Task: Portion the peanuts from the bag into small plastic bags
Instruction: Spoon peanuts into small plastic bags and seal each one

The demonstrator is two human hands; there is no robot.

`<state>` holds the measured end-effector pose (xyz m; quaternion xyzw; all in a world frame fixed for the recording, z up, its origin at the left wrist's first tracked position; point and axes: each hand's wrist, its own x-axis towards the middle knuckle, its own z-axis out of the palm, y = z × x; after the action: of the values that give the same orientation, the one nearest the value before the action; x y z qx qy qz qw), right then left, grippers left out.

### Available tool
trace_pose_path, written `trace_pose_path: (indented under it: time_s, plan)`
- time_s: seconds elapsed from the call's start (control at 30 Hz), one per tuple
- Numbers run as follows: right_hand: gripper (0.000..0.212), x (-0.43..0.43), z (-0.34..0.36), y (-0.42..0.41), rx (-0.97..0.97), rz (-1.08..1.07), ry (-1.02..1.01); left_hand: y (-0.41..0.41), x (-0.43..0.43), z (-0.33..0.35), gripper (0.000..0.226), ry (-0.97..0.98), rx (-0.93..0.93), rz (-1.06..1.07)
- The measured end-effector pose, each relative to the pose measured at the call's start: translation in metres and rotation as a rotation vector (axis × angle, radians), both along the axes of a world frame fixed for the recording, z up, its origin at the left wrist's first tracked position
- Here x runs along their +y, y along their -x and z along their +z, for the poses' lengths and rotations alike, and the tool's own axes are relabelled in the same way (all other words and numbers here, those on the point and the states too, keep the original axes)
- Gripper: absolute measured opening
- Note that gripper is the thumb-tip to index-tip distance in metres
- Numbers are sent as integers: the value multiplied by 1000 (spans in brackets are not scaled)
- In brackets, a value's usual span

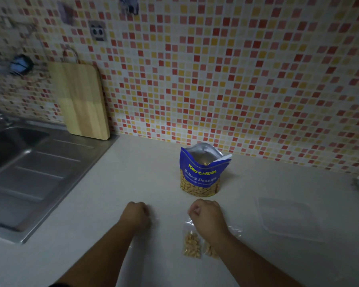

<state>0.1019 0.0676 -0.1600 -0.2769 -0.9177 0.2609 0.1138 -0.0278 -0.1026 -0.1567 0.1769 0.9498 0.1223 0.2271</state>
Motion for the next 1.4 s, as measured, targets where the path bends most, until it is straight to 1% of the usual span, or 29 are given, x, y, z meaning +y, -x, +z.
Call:
trace_pose_path:
  time_s: [0.07, 0.13, 0.2, 0.27, 0.3, 0.37, 0.47, 0.5, 0.53, 0.6, 0.67, 0.7, 0.77, 0.83, 0.9, 1.0, 1.07, 1.1, 1.23, 1.3, 1.4]
  plan:
    - [15, -3, 2, 1, 0, 12, -1, 1, -2, -1, 45, -33, -39, 12]
    - [16, -8, 4, 3, -22, 47, -13, 2, -5, 1, 48, -84, -59, 22]
    - [16, -13, 6, 5, -62, 87, -3, 5, -8, 4, 39, -142, -63, 36]
    - [14, -16, 7, 6, -87, 96, 57, 6, -10, 10, 27, -186, -45, 22]
    - [13, -17, 8, 8, -88, 89, 105, 7, -11, 13, 24, -214, -56, 17]
    - [16, -20, 11, 10, -72, 81, 259, 10, -12, 17, 27, -301, -111, 11]
    - [33, -25, 24, 15, -15, 120, 624, 9, -10, 36, 21, -434, -251, -41]
    - [36, -26, 30, 17, 8, 147, 701, 8, -7, 44, 18, -472, -301, -61]
    - [34, -25, 35, 19, 37, 172, 725, 6, -3, 53, 15, -508, -334, -78]
    - [21, -22, 46, 23, 99, 186, 672, 4, 6, 69, 9, -581, -364, -85]
    - [10, -18, 58, 26, 163, 123, 629, 1, 16, 83, 7, -688, -394, -43]
    - [8, -15, 63, 27, 195, 78, 633, 0, 20, 89, 7, -742, -419, -18]
    - [17, -7, 75, 27, 258, 3, 663, -3, 28, 97, 10, -828, -473, 12]
    - [19, 1, 90, 24, 279, -32, 693, -5, 36, 106, 10, -875, -480, -2]
    - [18, 8, 109, 20, 293, -11, 730, -5, 44, 114, 4, -906, -449, -21]
    - [13, 19, 133, 16, 309, 57, 785, -4, 56, 126, 16, -905, -416, -65]
    - [8, 27, 145, 14, 296, 96, 786, -4, 62, 132, 18, -890, -445, -108]
    - [9, 31, 150, 12, 266, 123, 748, -4, 65, 133, 19, -884, -463, -128]
    - [10, 48, 167, 6, 101, 250, 494, -4, 73, 138, 17, -824, -479, -209]
    - [12, 53, 171, 5, 46, 275, 436, -5, 77, 141, 19, -795, -486, -248]
    - [18, 56, 176, 6, -19, 301, 345, -5, 81, 148, 14, -735, -481, -309]
